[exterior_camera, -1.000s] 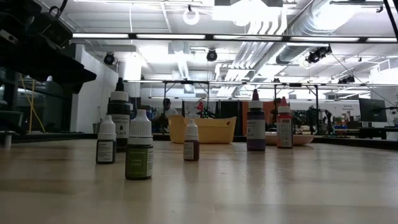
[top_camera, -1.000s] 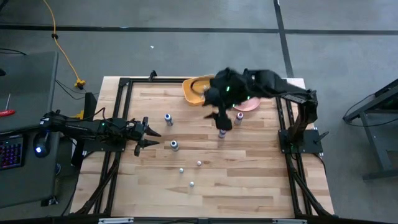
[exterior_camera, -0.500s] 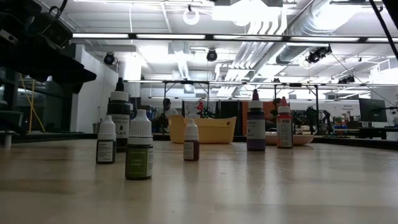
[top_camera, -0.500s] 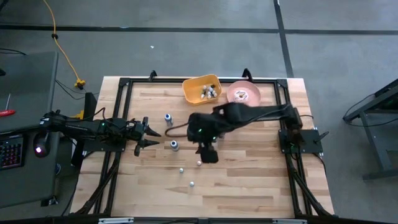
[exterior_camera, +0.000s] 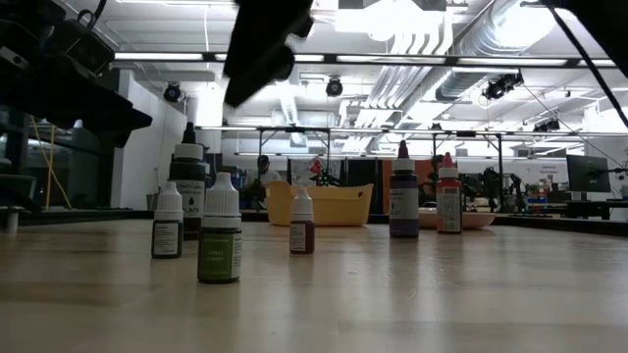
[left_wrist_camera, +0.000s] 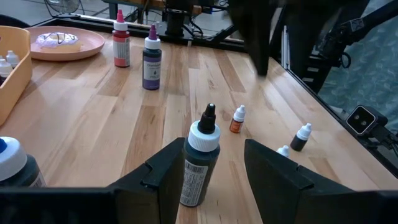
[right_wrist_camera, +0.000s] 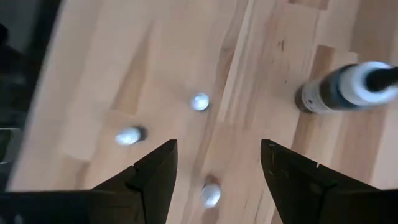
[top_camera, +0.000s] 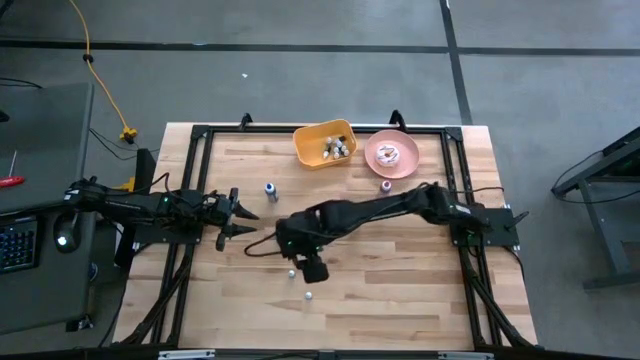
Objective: Pick & Place food coloring
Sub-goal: Put the small black food coloring bottle into the yellow bin
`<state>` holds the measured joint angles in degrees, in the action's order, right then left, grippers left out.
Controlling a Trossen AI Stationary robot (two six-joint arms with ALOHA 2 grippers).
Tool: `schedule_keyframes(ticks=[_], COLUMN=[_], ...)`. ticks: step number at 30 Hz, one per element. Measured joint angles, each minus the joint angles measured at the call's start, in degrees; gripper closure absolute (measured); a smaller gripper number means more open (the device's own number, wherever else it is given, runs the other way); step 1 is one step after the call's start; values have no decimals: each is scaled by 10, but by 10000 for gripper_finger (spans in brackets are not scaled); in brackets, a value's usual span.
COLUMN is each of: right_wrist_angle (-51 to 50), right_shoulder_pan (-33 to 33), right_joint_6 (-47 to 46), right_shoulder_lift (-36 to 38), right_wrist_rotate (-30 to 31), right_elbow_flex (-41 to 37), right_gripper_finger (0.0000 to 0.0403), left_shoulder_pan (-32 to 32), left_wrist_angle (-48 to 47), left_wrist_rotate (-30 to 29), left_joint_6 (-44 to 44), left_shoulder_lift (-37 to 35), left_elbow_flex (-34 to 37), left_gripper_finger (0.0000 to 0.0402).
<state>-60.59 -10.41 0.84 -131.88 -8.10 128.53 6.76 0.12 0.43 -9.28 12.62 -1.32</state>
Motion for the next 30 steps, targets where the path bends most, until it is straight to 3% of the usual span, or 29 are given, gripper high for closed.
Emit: schedule_keyframes(ticks=[8,18,30], right_wrist_angle=[22,69,89], right_shoulder_pan=[-13,-31,-35], right_joint_6=[44,136,121], right_shoulder_lift=[-51,-63,-89], right_wrist_rotate=[19,88,59], right_elbow_flex=[0,0,0], right_gripper_finger=[183,183,183], left_shoulder_pan=[0,0,0], left_wrist_angle=[0,0,0], left_wrist_rotate=[0,0,0], left_joint_6=[0,0,0], left_shoulder_lift=[0,0,0], left_elbow_flex=[0,0,0], left_gripper_finger=[238,238,238])
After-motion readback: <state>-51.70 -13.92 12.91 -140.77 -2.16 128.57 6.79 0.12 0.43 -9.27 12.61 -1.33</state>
